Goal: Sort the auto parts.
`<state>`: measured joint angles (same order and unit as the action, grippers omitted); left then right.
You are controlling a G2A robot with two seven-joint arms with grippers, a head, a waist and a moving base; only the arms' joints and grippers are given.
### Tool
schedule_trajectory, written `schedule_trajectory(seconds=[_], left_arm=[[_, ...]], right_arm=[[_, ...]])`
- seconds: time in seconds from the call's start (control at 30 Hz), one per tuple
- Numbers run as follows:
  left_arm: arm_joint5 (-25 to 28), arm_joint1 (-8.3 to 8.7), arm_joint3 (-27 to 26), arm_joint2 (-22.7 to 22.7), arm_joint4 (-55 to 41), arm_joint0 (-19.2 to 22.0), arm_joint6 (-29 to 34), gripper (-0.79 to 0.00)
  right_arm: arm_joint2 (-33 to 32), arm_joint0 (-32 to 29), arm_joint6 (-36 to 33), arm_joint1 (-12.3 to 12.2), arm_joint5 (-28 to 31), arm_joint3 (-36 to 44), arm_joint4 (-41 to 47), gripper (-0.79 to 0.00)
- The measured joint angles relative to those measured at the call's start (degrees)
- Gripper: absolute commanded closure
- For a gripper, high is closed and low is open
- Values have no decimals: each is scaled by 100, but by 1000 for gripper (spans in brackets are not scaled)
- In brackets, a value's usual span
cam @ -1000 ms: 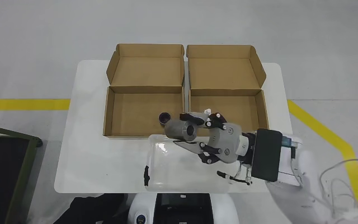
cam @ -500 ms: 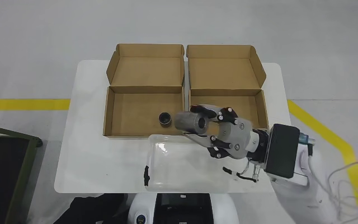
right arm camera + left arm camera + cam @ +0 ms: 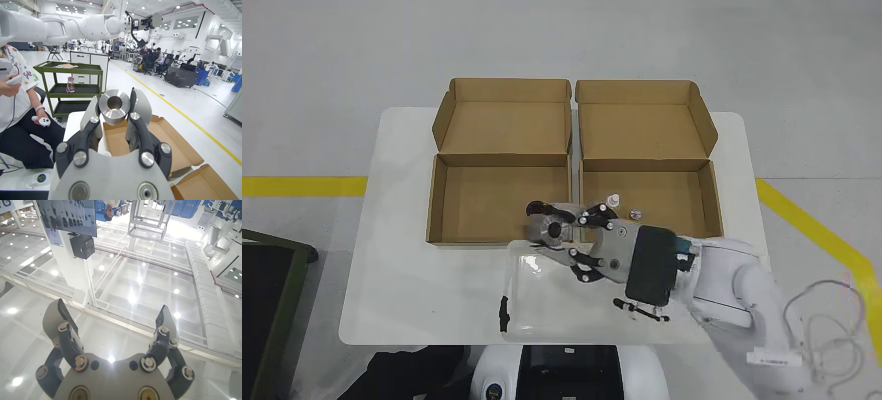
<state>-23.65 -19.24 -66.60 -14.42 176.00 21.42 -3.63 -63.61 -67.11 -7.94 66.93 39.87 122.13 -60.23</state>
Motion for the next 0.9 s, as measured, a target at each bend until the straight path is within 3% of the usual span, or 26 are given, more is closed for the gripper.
schedule_trajectory(seconds=[0.4, 0.9], left_arm=[[0, 0, 0, 0, 0, 0, 0, -785], [0, 0, 0, 0, 0, 0, 0, -785]], right_arm=[[885, 488, -532, 132, -272, -649, -720, 0], [1888, 1337, -1057, 447, -774, -1877, -1001, 0]])
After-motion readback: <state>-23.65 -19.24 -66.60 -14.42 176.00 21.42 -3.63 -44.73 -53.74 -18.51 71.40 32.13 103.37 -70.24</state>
